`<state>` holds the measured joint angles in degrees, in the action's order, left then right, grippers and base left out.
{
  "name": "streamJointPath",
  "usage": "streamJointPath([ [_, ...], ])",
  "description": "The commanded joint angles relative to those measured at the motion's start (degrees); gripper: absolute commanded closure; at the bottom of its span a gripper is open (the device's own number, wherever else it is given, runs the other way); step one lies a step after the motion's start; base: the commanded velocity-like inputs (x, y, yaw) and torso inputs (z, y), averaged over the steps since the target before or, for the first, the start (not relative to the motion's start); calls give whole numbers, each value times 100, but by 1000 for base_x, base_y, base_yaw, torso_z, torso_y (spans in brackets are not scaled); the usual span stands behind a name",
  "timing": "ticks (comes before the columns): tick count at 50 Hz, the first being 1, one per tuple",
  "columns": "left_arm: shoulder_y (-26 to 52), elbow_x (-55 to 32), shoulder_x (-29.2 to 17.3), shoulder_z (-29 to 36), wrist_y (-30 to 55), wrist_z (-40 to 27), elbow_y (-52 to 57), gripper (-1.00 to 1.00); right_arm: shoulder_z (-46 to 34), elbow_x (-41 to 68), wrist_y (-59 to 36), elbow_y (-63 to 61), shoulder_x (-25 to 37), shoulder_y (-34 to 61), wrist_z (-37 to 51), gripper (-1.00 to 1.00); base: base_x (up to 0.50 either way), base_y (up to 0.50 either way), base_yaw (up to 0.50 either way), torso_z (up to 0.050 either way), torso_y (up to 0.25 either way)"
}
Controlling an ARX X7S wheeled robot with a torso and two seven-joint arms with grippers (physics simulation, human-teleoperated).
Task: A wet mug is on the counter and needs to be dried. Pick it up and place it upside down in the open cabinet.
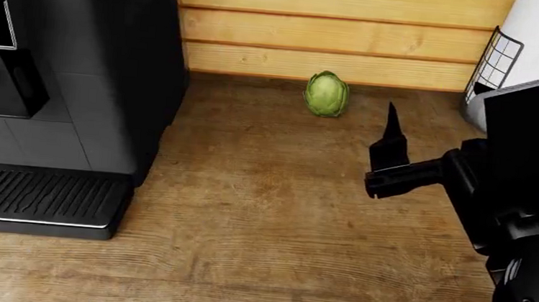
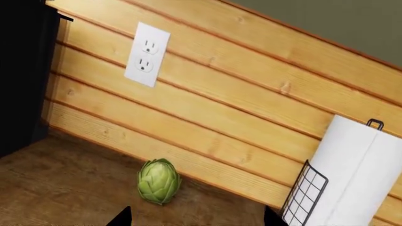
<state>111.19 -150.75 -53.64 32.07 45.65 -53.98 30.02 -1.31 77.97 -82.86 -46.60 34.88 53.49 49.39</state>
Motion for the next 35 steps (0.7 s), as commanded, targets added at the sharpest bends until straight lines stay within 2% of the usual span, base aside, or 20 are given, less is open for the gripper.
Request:
streamJointPath([
  [1,1165,-18,764,573,474,-389,-1257,100,-61,133,79,73,97,33,95,-100,0,0,0,0,0],
  [8,1668,243,1118,734,857,-301,-2210,100,-95,252,112,87,135,87,194,-100,0,0,0,0,0],
  [17,2333,1106,1744,923,1719,61,-3886,100,-195,220,189,105,159,108,196,-100,0,0,0,0,0],
  [23,2367,1956,2361,408,2536,59,-4850,100,-230,226,232,115,199,86,202,-100,0,0,0,0,2],
  [26,2374,2714,2734,-155,3063,154,-5422,100,-255,186,268,115,215,67,176,-100,0,0,0,0,0],
  [28,2377,3562,3037,-728,3492,391,-5837,100,-275,168,285,120,218,69,173,-100,0,0,0,0,0],
  [35,2380,6613,3768,-2207,4286,1763,-6200,100,-315,106,363,134,248,13,139,-100,0,0,0,0,0],
])
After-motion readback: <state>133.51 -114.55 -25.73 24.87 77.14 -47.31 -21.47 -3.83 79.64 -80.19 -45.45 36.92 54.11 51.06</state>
